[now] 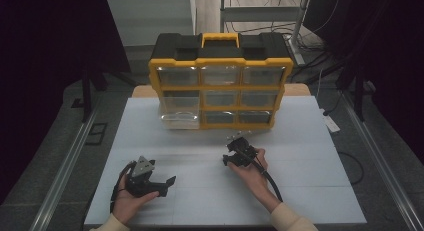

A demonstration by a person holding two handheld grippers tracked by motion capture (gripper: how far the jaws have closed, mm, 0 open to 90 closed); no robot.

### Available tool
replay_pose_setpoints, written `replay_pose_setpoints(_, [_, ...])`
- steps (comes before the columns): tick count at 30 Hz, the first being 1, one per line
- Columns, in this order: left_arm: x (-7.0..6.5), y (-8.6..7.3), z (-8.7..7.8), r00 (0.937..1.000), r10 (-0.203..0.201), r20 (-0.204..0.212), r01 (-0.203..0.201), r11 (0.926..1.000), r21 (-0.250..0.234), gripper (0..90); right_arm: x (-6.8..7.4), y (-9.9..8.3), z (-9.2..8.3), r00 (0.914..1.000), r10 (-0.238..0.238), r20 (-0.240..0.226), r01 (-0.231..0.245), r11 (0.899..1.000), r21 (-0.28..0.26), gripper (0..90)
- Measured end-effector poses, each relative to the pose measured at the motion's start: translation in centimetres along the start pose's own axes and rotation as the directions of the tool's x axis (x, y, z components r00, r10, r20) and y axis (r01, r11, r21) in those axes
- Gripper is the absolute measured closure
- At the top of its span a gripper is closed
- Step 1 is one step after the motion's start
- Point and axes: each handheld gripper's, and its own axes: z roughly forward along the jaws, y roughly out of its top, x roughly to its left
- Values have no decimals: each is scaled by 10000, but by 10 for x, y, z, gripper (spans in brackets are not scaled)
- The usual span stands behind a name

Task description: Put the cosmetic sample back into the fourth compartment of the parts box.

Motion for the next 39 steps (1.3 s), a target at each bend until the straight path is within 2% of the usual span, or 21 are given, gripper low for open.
replay_pose_setpoints(12, [-1, 0, 1, 10000, 10, 50, -10, 10000, 31, 51, -10, 3, -15, 9994, 115, -329, -131, 9987, -492, 409])
replay_pose_setpoints(15, [-1, -1, 2, 10000, 1, 58, -2, 10000, 28, 51, -14, 4, -20, 9978, 264, -605, -304, 9974, -650, 410])
replay_pose_setpoints(21, [-1, 0, 1, 10000, 8, 45, -8, 10000, 11, 51, -18, 7, -28, 9964, 212, -824, -290, 9951, -950, 410])
replay_pose_setpoints(29, [-1, 0, 1, 10000, 35, 17, -35, 10000, -3, 52, -24, 14, -49, 9923, 369, -1181, -557, 9856, -1596, 410])
replay_pose_setpoints(39, [-1, -1, 2, 10000, 76, 21, -76, 10000, 32, 52, -24, 20, -69, 9891, 298, -1440, -616, 9731, -2218, 410])
